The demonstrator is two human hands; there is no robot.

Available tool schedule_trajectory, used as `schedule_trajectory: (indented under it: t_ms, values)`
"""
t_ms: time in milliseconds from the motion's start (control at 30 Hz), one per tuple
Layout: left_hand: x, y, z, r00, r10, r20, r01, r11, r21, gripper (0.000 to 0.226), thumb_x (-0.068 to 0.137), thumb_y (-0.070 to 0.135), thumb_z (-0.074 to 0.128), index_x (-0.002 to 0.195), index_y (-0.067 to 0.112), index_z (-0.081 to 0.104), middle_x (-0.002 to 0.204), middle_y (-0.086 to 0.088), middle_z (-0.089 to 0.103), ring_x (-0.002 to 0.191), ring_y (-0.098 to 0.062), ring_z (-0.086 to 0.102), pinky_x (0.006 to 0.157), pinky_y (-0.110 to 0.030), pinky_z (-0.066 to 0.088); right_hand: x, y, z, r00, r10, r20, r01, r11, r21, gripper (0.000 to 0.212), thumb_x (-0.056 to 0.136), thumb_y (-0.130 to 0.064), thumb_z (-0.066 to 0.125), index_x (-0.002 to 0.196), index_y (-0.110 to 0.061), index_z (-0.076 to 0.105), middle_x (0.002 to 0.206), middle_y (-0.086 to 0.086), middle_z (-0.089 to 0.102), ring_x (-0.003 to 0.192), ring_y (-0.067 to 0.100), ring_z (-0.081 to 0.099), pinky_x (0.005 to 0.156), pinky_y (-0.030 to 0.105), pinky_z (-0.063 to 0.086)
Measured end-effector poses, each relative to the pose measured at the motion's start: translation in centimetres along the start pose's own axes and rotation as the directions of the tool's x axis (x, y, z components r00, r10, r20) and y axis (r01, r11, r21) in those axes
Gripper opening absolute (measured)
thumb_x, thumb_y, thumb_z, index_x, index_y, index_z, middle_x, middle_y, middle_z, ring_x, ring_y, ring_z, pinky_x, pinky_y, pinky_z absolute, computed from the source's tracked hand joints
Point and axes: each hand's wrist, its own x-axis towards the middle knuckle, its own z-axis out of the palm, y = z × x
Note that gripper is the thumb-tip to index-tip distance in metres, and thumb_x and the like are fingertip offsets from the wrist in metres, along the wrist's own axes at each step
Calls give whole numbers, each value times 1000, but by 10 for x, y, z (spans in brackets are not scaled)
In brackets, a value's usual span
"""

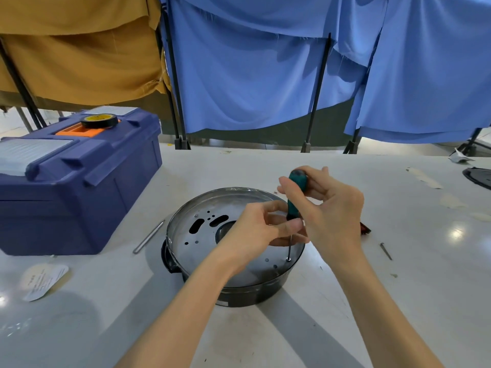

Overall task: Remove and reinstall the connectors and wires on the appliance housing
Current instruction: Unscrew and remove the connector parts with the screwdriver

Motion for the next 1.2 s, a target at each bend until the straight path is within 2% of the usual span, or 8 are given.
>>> schedule_trajectory:
  t_ms: [133, 233, 367, 567, 700, 767, 1000, 1200]
  values:
    - [5, -1, 4, 1000, -2, 4, 2, 998, 63, 18, 95, 11, 56, 109, 13, 67, 95, -10, 75, 86, -25, 73, 78, -28, 58, -5, -7, 9, 988, 33, -154, -53, 990, -128, 22, 80, -29, 78, 92, -11, 72, 74, -5, 67, 87, 26, 72, 110, 31, 37]
    - [2, -2, -2, 999, -9, 47, 7, 1000, 30, 19, 98, 9, 50, 107, 7, 67, 94, -14, 75, 90, -27, 72, 84, -32, 57, 7, -12, -4, 996, 64, 62, -62, 998, -31, 25, 78, -31, 78, 97, -17, 72, 84, -5, 73, 77, 11, 72, 81, 34, 59]
    - [0, -2, -7, 994, -14, 108, 8, 998, 55, 23, 100, 11, 47, 112, 1, 63, 98, -16, 74, 97, -30, 70, 94, -40, 54, 19, -11, -16, 936, -27, 350, -6, 996, 93, 21, 91, -18, 64, 112, -20, 68, 98, -6, 75, 88, 8, 73, 83, 30, 59]
    - [1, 0, 2, 996, 2, 91, -6, 999, 41, 20, 94, 14, 59, 113, 7, 63, 95, -11, 75, 91, -25, 72, 86, -28, 56, 8, 1, -13, 997, -81, -4, 81, 995, -63, 10, 85, -22, 74, 84, -12, 72, 73, 2, 72, 68, 18, 72, 70, 39, 60]
    - [5, -1, 6, 998, -14, 63, 10, 998, 69, 22, 96, 7, 54, 115, 9, 65, 95, -9, 75, 88, -24, 73, 85, -29, 57, 0, -2, 6, 931, -242, -272, 145, 932, -333, 21, 81, -24, 76, 72, -6, 69, 57, 0, 61, 48, 14, 53, 57, 11, 42]
    - [4, -1, 5, 998, -15, 56, 11, 997, 79, 24, 98, 7, 50, 116, 11, 66, 98, -9, 75, 91, -25, 72, 86, -31, 57, 0, -6, 13, 920, -231, -318, 102, 921, -376, 26, 81, -25, 77, 69, -5, 67, 54, 1, 58, 46, 16, 48, 53, 16, 38]
    - [-4, -2, -8, 992, -13, 127, 14, 1000, -3, 24, 101, 10, 43, 112, 5, 64, 104, -16, 72, 101, -29, 69, 89, -32, 55, 17, -8, -17, 931, -43, 362, -10, 990, 143, 19, 94, -17, 60, 108, -13, 71, 92, -4, 75, 86, 7, 73, 78, 23, 58]
    - [-2, -2, -3, 995, 10, 98, -6, 999, -39, 22, 91, 22, 63, 112, 16, 64, 103, -12, 74, 98, -29, 70, 89, -32, 55, 12, -4, -16, 983, -72, 168, 69, 997, 24, 14, 86, -31, 66, 90, -19, 71, 77, -4, 74, 75, 6, 73, 70, 23, 60]
